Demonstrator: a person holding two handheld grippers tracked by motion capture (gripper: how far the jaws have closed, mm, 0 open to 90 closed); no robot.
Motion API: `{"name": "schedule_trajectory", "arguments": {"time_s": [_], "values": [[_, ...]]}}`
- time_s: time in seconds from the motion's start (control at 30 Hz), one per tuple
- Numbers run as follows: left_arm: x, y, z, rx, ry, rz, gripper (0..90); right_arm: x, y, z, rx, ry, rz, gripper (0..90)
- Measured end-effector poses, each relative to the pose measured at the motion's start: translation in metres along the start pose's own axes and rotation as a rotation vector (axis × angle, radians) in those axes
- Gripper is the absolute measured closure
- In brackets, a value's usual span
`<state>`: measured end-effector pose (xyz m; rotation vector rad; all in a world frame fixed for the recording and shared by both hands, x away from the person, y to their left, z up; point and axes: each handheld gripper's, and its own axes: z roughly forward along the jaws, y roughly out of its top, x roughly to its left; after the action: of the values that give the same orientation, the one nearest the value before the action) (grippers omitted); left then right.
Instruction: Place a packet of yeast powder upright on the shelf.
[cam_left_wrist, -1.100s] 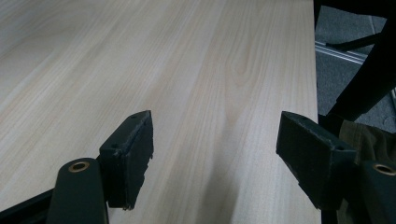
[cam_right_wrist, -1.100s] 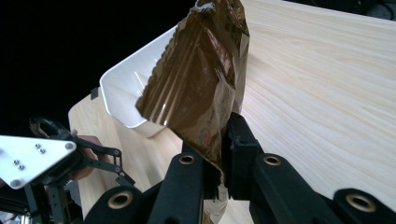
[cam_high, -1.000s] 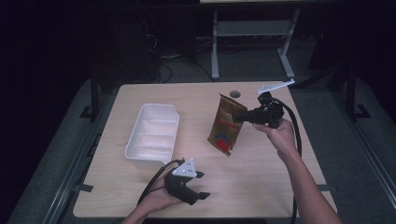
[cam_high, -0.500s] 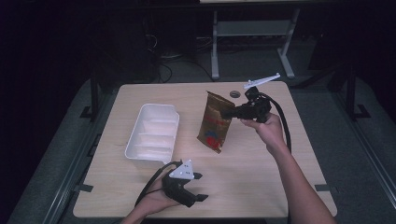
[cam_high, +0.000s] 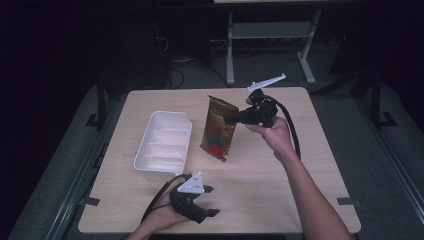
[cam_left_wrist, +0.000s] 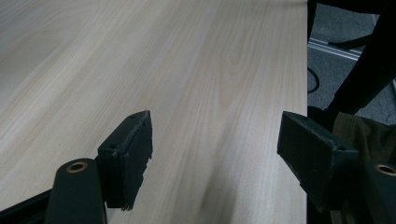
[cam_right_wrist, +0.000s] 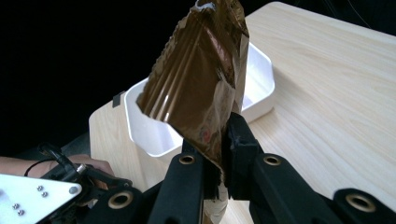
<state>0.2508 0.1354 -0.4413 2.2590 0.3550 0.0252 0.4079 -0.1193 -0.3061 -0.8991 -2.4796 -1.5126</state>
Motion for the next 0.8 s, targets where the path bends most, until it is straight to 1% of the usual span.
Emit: {"name": "schedule_trajectory", "arguments": {"time_s": [0.17, 0.43, 0.73, 0.8], "values": [[0.000, -0.001, 0.000, -0.001, 0.004, 0.004, 26.2, 0.002, 0.005, 0.005, 0.004, 0.007, -0.006, 85.2], [-0.001, -0.001, -0.001, -0.002, 0.003, 0.004, 26.2, 0.008, 0.017, 0.016, 0.005, 0.028, -0.033, 85.2], [-0.001, -0.001, -0.003, -0.004, 0.007, 0.000, 26.2, 0.014, 0.027, 0.027, 0.010, 0.051, -0.050, 85.2], [-0.001, -0.003, -0.003, -0.001, 0.007, 0.004, 26.2, 0.015, 0.027, 0.028, 0.010, 0.054, -0.046, 85.2]]}}
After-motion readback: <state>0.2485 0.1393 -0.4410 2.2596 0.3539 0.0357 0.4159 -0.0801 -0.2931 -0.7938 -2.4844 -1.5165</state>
